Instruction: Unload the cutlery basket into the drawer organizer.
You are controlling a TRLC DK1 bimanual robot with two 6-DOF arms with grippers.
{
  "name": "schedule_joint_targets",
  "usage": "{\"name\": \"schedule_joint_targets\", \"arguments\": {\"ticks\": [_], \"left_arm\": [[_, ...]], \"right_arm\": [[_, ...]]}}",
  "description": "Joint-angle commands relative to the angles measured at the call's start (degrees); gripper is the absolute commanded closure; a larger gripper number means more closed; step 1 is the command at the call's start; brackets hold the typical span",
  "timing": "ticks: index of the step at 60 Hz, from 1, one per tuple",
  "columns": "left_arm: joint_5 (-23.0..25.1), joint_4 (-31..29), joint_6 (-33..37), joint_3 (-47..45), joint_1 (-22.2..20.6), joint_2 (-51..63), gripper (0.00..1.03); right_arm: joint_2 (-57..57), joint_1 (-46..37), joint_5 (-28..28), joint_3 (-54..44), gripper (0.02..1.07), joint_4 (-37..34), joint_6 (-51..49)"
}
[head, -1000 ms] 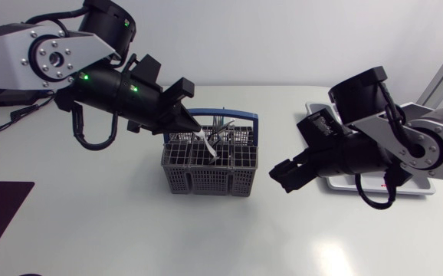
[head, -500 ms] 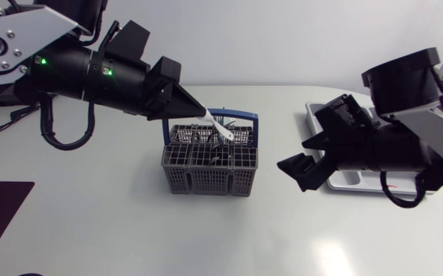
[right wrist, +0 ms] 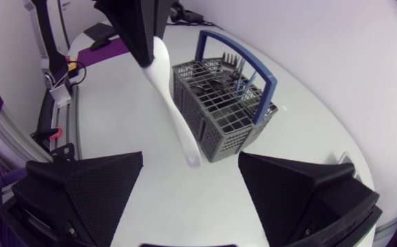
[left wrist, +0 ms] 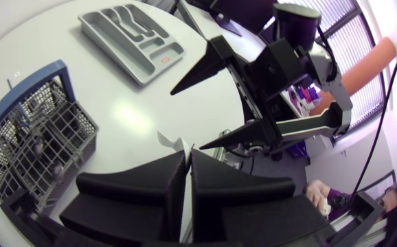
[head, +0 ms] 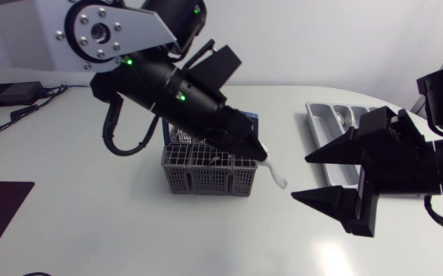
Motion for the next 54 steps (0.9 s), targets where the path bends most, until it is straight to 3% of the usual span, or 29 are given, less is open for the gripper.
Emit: {"name": "schedule_joint_targets", "arguments": {"ticks": [1,9,19,38,49,54], "left_arm": [[1.06,-3.02,5.64,3.42,-2.69,1.85,0.94],[1.06,-6.27,9.86,4.3,-5.42,2.55,0.94],[0.97,-7.59,12.24,4.56,-5.5,3.43,0.94],[0.97,-10.31,15.31,5.44,-5.59,3.43,0.94],[0.97,-10.4,15.75,5.26,-5.77,3.43,0.94],[0.97,-10.49,15.75,5.26,-6.12,3.35,0.94]], "right_arm": [[-1.15,-0.38,-2.44,0.07,0.07,-2.41,-4.11],[-1.59,-0.03,-6.65,0.16,0.12,-5.31,-7.27],[-3.18,2.7,-7.97,-0.99,0.18,-7.16,-8.77],[-2.91,5.69,-8.5,-1.42,0.57,-6.54,-8.86],[-2.3,5.77,-8.5,-1.6,0.7,-5.49,-8.86],[-1.51,6.04,-8.5,-1.69,0.7,-4.96,-8.77]]}}
